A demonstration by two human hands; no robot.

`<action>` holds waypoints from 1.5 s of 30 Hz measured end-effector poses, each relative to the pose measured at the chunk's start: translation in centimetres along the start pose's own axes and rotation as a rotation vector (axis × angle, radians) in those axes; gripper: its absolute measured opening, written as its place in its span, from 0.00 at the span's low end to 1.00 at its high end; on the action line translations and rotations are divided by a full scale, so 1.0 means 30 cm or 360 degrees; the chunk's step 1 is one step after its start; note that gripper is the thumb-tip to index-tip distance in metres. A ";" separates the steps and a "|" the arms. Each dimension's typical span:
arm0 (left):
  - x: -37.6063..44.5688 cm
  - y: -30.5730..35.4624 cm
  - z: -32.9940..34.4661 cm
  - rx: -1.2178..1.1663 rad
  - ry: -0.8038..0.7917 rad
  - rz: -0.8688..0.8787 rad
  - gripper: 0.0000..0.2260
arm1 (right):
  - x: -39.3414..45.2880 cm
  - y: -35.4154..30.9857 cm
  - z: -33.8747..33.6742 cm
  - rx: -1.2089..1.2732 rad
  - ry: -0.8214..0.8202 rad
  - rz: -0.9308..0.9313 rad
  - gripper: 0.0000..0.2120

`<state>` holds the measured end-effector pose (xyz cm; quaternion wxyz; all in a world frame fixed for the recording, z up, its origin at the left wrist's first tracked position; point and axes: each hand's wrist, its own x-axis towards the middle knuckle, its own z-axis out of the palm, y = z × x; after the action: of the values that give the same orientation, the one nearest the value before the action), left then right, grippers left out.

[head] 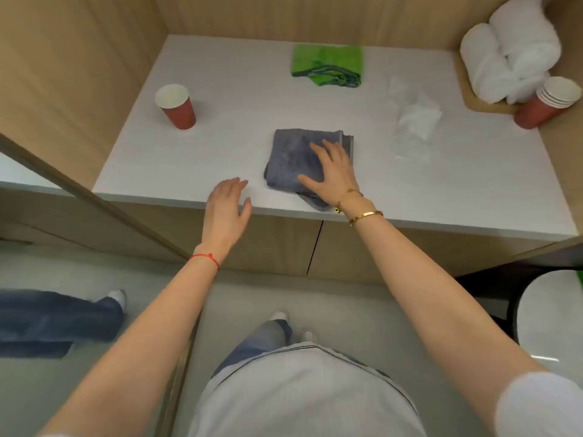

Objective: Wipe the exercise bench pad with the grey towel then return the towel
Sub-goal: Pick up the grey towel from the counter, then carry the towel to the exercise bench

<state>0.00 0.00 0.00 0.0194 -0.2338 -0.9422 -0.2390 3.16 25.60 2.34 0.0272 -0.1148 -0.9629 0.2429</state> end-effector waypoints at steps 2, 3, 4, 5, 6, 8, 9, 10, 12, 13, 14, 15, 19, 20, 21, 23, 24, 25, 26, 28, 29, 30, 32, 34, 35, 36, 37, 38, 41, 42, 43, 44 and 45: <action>0.026 -0.025 0.004 0.0038 -0.0095 0.0014 0.19 | 0.022 -0.009 0.042 -0.0114 -0.0089 0.0086 0.40; 0.035 -0.042 0.014 0.0054 -0.0134 0.0037 0.19 | 0.021 -0.005 0.068 -0.0186 -0.0077 0.0128 0.40; 0.034 -0.047 0.018 0.0072 -0.0201 0.0052 0.19 | 0.007 -0.009 0.092 -0.0233 -0.0031 0.0159 0.41; 0.040 -0.058 0.023 0.0082 -0.0239 0.0070 0.19 | -0.004 -0.003 0.116 -0.0288 0.0046 0.0169 0.40; 0.043 -0.066 0.022 0.0096 -0.0263 0.0090 0.19 | -0.020 -0.004 0.129 -0.0340 0.0118 0.0169 0.40; 0.045 -0.077 0.015 0.0086 -0.0266 0.0123 0.19 | -0.041 -0.004 0.144 -0.0404 0.0251 0.0168 0.37; 0.044 -0.082 0.015 0.0076 -0.0271 0.0147 0.19 | -0.055 -0.010 0.154 -0.0432 0.0303 0.0188 0.35; 0.043 -0.085 0.014 0.0056 -0.0271 0.0175 0.18 | -0.071 -0.020 0.165 -0.0447 0.0355 0.0214 0.33; 0.046 -0.086 0.010 -0.0019 -0.0238 0.0272 0.16 | -0.111 -0.048 0.178 -0.0480 0.0490 0.0255 0.25; 0.046 -0.081 0.006 -0.0069 -0.0223 0.0328 0.15 | -0.138 -0.061 0.181 -0.0495 0.0562 0.0276 0.21; 0.043 -0.070 0.001 -0.0123 -0.0218 0.0379 0.15 | -0.170 -0.074 0.183 -0.0486 0.0619 0.0301 0.19; 0.037 -0.054 -0.006 -0.0181 -0.0223 0.0425 0.14 | -0.208 -0.084 0.183 -0.0442 0.0660 0.0329 0.17; -0.009 -0.003 -0.009 -0.0394 -0.0334 0.0656 0.11 | -0.435 -0.103 0.184 -0.0086 0.0777 0.0613 0.12; -0.024 0.006 -0.002 -0.0424 -0.0400 0.0722 0.10 | -0.511 -0.104 0.190 0.0002 0.0823 0.0708 0.12; -0.040 0.013 0.010 -0.0428 -0.0481 0.0783 0.10 | -0.589 -0.103 0.202 0.0093 0.0870 0.0803 0.12; -0.076 0.021 0.045 -0.0380 -0.0686 0.0884 0.09 | -0.751 -0.106 0.242 0.0264 0.0958 0.1024 0.15; -0.098 0.024 0.069 -0.0353 -0.0809 0.0904 0.09 | -0.835 -0.109 0.273 0.0335 0.0990 0.1161 0.17; -0.121 0.027 0.097 -0.0333 -0.0945 0.0890 0.09 | -0.922 -0.112 0.311 0.0409 0.1004 0.1322 0.19; -0.146 0.027 0.130 -0.0317 -0.1085 0.0834 0.10 | -1.011 -0.121 0.355 0.0483 0.0991 0.1498 0.20; -0.205 0.022 0.202 -0.0221 -0.1358 0.0649 0.09 | -1.201 -0.152 0.463 0.0616 0.0875 0.1855 0.21; -0.241 0.017 0.233 -0.0131 -0.1485 0.0580 0.10 | -1.301 -0.178 0.524 0.0675 0.0807 0.2025 0.21; -0.280 0.006 0.265 -0.0036 -0.1597 0.0559 0.10 | -1.402 -0.212 0.589 0.0745 0.0759 0.2186 0.22; -0.370 -0.008 0.300 0.0136 -0.1744 0.0616 0.11 | -1.594 -0.313 0.717 0.0914 0.0723 0.2500 0.23; -0.469 -0.013 0.310 0.0220 -0.1797 0.0673 0.12 | -1.759 -0.449 0.843 0.1115 0.0750 0.2822 0.23; -0.525 -0.007 0.307 0.0242 -0.1820 0.0692 0.12 | -1.831 -0.534 0.900 0.1225 0.0801 0.2981 0.23; -0.583 -0.007 0.310 0.0249 -0.1825 0.0729 0.12 | -1.898 -0.623 0.957 0.1324 0.0870 0.3126 0.23; -0.643 -0.001 0.301 0.0271 -0.1850 0.0755 0.12 | -1.956 -0.720 1.007 0.1416 0.0941 0.3262 0.24; -0.700 -0.001 0.305 0.0293 -0.1882 0.0788 0.12 | -2.012 -0.813 1.056 0.1519 0.1027 0.3383 0.23; -0.870 0.001 0.295 0.0344 -0.2023 0.0842 0.12 | -2.139 -1.086 1.196 0.1881 0.1280 0.3665 0.21; -0.919 -0.003 0.304 0.0345 -0.2069 0.0841 0.12 | -2.165 -1.166 1.240 0.1973 0.1332 0.3732 0.21; -0.968 0.003 0.303 0.0403 -0.2116 0.0830 0.11 | -2.192 -1.235 1.281 0.2048 0.1365 0.3803 0.21; -1.015 -0.001 0.318 0.0431 -0.2134 0.0853 0.09 | -2.214 -1.294 1.311 0.2124 0.1446 0.3860 0.21; -1.059 0.004 0.318 0.0485 -0.2159 0.0868 0.08 | -2.234 -1.344 1.324 0.2186 0.1575 0.3892 0.21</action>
<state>29.04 -9.23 -13.09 -0.4753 -0.5502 -0.6786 0.1043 55.64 -42.92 -13.32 0.1753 -0.8665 0.1344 0.4477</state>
